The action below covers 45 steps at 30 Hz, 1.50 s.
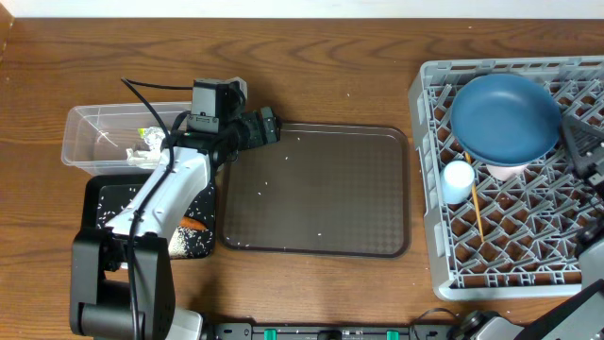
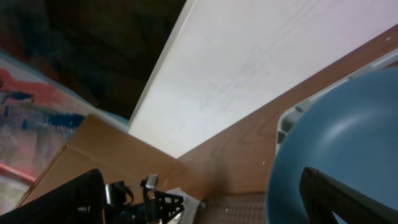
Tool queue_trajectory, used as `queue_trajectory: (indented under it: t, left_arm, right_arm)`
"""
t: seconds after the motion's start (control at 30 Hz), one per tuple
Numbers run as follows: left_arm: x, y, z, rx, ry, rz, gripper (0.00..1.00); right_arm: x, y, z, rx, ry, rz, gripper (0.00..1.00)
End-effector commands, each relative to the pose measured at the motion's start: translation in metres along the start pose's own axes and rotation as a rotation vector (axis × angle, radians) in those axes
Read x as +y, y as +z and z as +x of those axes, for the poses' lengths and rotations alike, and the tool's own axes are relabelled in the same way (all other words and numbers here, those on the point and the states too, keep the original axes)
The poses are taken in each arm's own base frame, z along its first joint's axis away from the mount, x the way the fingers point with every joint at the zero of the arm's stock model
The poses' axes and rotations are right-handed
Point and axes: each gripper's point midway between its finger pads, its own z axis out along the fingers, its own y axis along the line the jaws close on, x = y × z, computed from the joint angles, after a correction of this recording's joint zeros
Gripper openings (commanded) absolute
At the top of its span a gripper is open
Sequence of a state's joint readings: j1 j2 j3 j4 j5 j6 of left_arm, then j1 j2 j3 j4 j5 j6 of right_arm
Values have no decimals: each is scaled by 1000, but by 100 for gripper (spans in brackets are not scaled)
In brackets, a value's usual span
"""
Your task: Sort waste into correct bins and load items into the dishwasher rack
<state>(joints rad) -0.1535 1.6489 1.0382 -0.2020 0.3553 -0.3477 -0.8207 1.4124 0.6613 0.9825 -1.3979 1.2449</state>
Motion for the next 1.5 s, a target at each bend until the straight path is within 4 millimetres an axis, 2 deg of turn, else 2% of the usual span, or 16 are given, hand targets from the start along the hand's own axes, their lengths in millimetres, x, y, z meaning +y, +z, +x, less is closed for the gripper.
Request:
queue_trajectory:
  t: [0.0, 0.13, 0.27, 0.4, 0.6, 0.7, 0.87, 1.03, 1.1, 1.23, 1.33, 1.47]
  left_arm:
    - [1, 0, 1, -1, -1, -8, 98]
    - [1, 0, 1, -1, -1, -9, 98]
    - [1, 0, 1, -1, -1, -8, 98]
    - [1, 0, 1, -1, -1, -8, 98]
    - [1, 0, 1, -1, -1, -9, 98]
    - [1, 0, 1, -1, -1, -9, 98]
    - [1, 0, 1, -1, -1, -8, 98]
    - [1, 0, 1, -1, -1, -8, 98]
    - [1, 0, 1, -1, -1, -8, 98]
    - [1, 0, 1, -1, -1, -8, 98]
    - [1, 0, 1, -1, -1, -8, 98]
    - [1, 0, 1, -1, -1, -8, 98]
  right_arm:
    - [5, 13, -5, -7, 7, -5, 99]
    - [-14, 26, -12, -91, 141, 55, 99]
    - [-29, 39, -19, -182, 189, 118, 99]
    - [-35, 55, -15, -189, 117, 166, 99]
    - [-52, 89, 6, -89, -1, 338, 99]
    - [-45, 109, 11, -15, -119, 432, 99]
    - [-4, 133, 3, 94, -365, 582, 99]
    - [19, 114, -7, 171, -655, 948, 99]
    - [29, 116, 6, 232, -752, 994, 99]
    - [38, 142, 49, 339, -789, 920, 99]
    - [26, 152, 67, 396, -822, 965, 99]
    - [-10, 157, 76, 452, -856, 1093, 99]
